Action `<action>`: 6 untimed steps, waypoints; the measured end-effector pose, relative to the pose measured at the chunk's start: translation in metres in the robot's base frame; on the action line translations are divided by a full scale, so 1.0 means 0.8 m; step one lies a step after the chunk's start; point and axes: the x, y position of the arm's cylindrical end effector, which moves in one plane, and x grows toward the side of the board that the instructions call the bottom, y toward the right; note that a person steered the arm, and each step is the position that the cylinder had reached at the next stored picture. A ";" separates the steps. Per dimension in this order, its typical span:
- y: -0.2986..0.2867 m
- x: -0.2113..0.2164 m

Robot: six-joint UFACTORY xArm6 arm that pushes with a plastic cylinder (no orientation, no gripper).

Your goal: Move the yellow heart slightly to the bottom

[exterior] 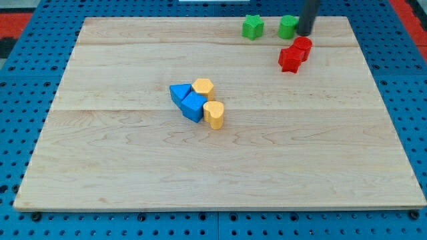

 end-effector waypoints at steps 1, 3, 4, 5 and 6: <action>-0.018 0.000; -0.061 0.108; -0.102 0.144; -0.106 0.218; -0.127 0.244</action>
